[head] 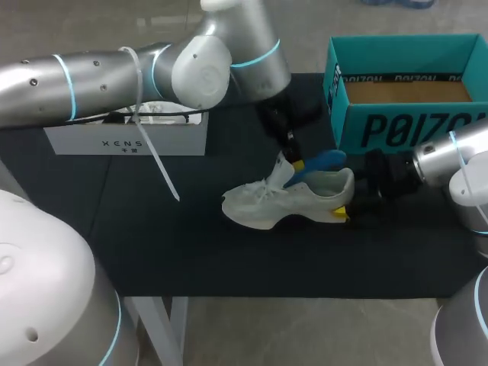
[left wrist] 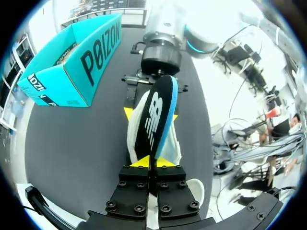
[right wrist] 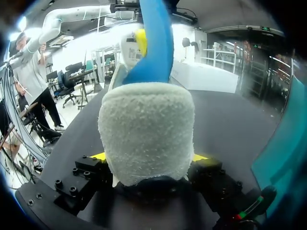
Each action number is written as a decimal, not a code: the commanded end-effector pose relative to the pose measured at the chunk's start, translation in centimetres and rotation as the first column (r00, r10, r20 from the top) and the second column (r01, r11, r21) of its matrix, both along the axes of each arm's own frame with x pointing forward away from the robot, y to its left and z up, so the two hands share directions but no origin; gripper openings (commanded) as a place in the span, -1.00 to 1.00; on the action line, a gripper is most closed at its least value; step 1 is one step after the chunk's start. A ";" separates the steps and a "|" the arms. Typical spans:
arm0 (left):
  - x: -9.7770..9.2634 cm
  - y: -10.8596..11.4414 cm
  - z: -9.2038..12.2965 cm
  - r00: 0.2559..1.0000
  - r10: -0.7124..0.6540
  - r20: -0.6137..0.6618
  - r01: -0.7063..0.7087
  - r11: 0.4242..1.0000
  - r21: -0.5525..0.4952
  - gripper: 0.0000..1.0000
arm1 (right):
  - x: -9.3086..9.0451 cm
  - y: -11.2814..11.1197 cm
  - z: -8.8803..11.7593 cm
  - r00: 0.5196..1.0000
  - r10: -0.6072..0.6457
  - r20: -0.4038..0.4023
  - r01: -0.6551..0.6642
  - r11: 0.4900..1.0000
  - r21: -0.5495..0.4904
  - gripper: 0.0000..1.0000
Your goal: Take the shoe out of the shoebox, open the shoe tongue, remove and reinsert the insole, then place the shoe into the shoebox
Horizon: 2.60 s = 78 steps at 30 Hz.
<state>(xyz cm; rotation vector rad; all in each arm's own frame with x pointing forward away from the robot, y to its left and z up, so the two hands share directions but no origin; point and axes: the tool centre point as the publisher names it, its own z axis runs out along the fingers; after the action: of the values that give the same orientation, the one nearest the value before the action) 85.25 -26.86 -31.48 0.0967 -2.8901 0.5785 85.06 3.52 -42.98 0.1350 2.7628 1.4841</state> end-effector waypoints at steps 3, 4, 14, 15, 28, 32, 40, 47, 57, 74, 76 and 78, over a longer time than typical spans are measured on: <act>-0.5 -1.5 1.4 0.998 -0.041 -0.048 0.039 0.998 -0.052 -1.00 | -0.2 0.1 -0.4 1.000 0.000 -0.001 0.000 1.000 -0.003 -1.00; -0.7 -1.7 1.8 0.997 -0.048 -0.058 0.045 0.997 -0.064 -1.00 | -0.2 0.1 -0.4 1.000 0.000 -0.001 0.000 1.000 -0.003 -1.00; -1.0 -2.5 3.8 0.994 -0.084 -0.063 0.084 0.996 0.001 -1.00 | -0.2 0.1 -0.4 1.000 0.000 -0.001 0.000 1.000 -0.003 -1.00; -1.0 -2.5 3.8 0.994 -0.084 -0.063 0.084 0.996 0.001 -1.00 | -0.2 0.1 -0.4 1.000 0.000 -0.001 0.000 1.000 -0.003 -1.00; -1.7 -3.1 6.6 0.985 -0.071 -0.158 0.062 0.996 -0.062 -1.00 | -0.2 0.1 -0.4 1.000 0.000 -0.001 0.000 1.000 -0.003 -1.00; -3.0 -3.6 8.9 0.982 -0.084 -0.168 0.071 0.994 -0.082 -1.00 | -0.2 0.1 -0.4 1.000 0.000 -0.001 0.000 1.000 -0.003 -1.00; -4.6 -2.5 14.1 0.902 -0.165 -0.399 0.099 0.979 -0.180 -1.00 | -0.2 0.1 -0.4 1.000 0.000 -0.001 0.000 1.000 -0.003 -1.00; -5.8 -1.3 17.7 0.817 -0.255 -0.517 0.128 0.954 -0.269 -1.00 | -0.2 0.1 -0.4 1.000 0.000 -0.001 0.000 1.000 -0.003 -1.00; -5.8 -1.3 17.7 0.817 -0.255 -0.517 0.128 0.954 -0.269 -1.00 | -0.2 0.1 -0.4 1.000 0.000 -0.001 0.000 1.000 -0.003 -1.00; -11.9 -0.7 22.5 0.833 -0.277 -0.479 -0.153 0.716 -0.681 -1.00 | -0.2 0.1 -0.4 1.000 0.000 -0.001 0.000 1.000 -0.003 -1.00; -12.5 -0.8 23.0 0.836 -0.274 -0.474 -0.173 0.689 -0.703 -1.00 | -0.2 0.1 -0.4 1.000 0.000 -0.001 0.000 1.000 -0.003 -1.00; -13.1 -0.9 23.6 0.846 -0.264 -0.463 -0.183 0.672 -0.718 -1.00 | -0.2 0.1 -0.4 1.000 0.000 -0.001 0.000 1.000 -0.003 -1.00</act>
<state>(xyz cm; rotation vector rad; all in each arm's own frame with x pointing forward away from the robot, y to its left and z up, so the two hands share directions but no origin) 74.50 -28.73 -8.11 -0.1019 -2.0451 1.0415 85.04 3.56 -42.98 0.1337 2.7631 1.4846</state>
